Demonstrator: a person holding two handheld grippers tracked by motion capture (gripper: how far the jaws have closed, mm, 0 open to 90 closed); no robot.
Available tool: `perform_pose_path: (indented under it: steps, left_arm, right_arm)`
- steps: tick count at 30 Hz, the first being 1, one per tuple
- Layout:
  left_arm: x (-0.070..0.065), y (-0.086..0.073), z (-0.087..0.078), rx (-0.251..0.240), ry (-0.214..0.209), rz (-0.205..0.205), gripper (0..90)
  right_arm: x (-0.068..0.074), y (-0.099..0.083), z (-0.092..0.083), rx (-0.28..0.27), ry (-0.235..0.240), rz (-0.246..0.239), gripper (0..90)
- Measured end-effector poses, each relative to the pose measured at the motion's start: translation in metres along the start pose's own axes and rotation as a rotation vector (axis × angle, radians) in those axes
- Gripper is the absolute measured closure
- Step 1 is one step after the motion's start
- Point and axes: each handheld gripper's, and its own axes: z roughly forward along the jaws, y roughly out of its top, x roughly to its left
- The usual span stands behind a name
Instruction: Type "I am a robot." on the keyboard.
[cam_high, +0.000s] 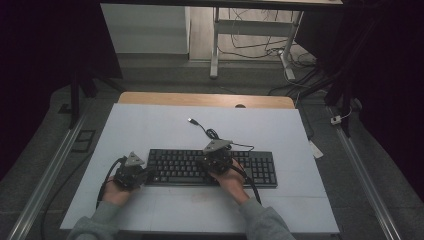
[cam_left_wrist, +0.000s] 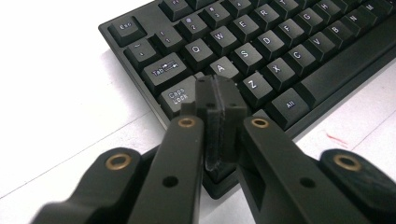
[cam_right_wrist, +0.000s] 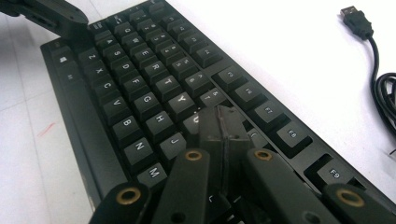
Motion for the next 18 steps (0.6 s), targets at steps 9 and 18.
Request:
perform_pose_path:
  steps: [9,18]
  left_arm:
    - [-0.0004,-0.0001,0.0002,0.0,0.001,0.001,88.7]
    - [-0.0009,-0.0001,0.0007,0.005,0.005,0.002,88.7]
  right_arm:
    - [-0.0004,-0.0004,0.003,0.009,-0.014,-0.005,89.6]
    - [-0.0014,0.0006,0.0044,0.017,-0.021,-0.008,89.5]
